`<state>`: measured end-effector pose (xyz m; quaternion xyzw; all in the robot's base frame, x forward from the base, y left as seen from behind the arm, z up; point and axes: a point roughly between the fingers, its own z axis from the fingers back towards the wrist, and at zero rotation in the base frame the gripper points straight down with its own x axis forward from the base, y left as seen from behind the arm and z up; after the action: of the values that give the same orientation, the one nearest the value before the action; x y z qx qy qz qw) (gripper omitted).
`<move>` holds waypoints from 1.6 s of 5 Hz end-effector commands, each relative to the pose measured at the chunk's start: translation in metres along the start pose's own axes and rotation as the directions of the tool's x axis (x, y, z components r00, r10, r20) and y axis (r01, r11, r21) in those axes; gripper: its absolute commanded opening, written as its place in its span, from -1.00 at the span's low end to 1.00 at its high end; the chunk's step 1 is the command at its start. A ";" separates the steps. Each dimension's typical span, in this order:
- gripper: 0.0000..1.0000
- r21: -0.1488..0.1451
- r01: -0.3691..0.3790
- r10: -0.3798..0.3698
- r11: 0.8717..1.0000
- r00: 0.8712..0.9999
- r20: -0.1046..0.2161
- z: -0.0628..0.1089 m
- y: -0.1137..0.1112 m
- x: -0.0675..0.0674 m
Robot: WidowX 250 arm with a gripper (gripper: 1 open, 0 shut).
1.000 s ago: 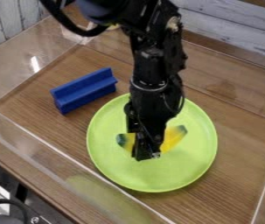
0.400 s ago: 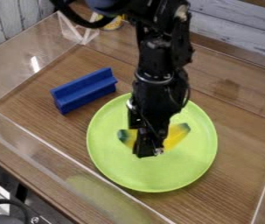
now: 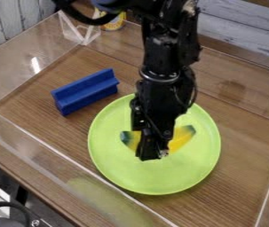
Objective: Remove the banana from inside the green plate and put it on the table
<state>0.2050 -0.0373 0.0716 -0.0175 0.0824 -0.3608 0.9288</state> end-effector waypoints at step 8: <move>-1.00 0.042 0.041 -0.044 0.998 0.996 0.081 0.037 0.000 0.007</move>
<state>0.2094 -0.0431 0.0987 -0.0206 0.0568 -0.3823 0.9221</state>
